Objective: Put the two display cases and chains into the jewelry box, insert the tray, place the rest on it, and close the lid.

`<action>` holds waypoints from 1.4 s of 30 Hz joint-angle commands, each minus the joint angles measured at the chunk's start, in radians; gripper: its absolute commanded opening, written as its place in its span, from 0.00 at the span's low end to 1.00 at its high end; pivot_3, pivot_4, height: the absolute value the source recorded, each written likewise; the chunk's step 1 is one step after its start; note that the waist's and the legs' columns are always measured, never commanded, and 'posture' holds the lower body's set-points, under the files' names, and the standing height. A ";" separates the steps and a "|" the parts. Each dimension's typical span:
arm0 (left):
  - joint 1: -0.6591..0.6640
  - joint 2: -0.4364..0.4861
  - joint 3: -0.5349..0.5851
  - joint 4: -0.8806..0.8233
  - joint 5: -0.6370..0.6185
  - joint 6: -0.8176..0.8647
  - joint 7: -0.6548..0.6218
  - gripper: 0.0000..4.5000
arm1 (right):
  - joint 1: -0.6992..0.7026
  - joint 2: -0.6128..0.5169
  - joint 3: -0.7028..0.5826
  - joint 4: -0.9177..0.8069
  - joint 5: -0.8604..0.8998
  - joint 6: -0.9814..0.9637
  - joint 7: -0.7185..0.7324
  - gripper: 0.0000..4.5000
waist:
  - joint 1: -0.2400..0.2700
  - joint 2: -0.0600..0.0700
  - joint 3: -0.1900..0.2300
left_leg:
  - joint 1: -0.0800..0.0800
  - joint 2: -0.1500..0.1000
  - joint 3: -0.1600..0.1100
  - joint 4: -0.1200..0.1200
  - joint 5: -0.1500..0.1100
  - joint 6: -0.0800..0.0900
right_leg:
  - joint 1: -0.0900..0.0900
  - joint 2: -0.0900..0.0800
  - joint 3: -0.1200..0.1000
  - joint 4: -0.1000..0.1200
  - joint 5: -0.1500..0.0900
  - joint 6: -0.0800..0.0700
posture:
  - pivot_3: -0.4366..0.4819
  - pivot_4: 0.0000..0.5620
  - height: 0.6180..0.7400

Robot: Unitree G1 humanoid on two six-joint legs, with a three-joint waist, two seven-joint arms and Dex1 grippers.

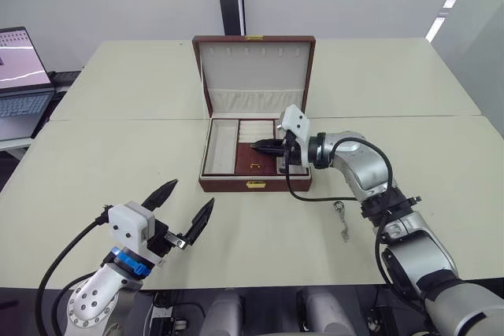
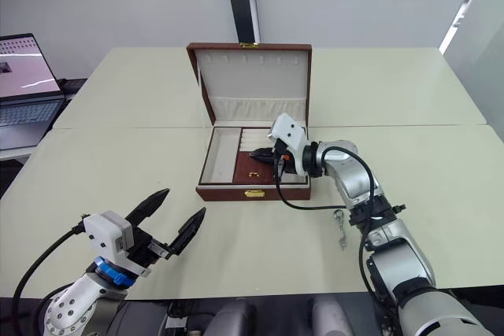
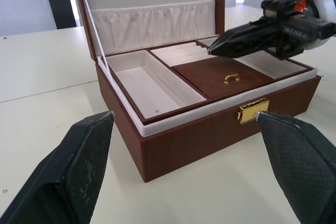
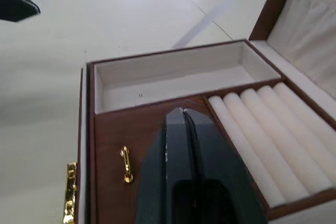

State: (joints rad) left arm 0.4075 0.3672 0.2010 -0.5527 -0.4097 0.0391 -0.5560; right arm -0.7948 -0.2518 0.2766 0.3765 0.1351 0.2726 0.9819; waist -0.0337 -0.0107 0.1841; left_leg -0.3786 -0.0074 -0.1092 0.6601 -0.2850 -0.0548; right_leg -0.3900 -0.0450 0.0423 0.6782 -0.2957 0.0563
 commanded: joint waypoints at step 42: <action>-0.297 0.473 0.355 0.582 -0.145 0.163 -0.341 1.00 | 0.487 -0.605 -0.508 -0.015 0.195 -0.083 0.181 0.99 | -0.009 0.000 0.001 | 0.001 0.001 0.001 -0.001 0.000 0.000 | 0.001 0.002 0.001 0.000 -0.001 -0.001 | 0.48 0.27 1.00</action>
State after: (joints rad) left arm 0.1140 0.8236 0.5125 0.0229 -0.5619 0.2214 -0.8871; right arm -0.3096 -0.8321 -0.1966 0.3695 0.3308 0.2156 1.1708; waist -0.0423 -0.0107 0.1846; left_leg -0.3774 -0.0063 -0.1082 0.6592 -0.2852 -0.0545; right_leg -0.3892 -0.0434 0.0431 0.6784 -0.2964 0.0552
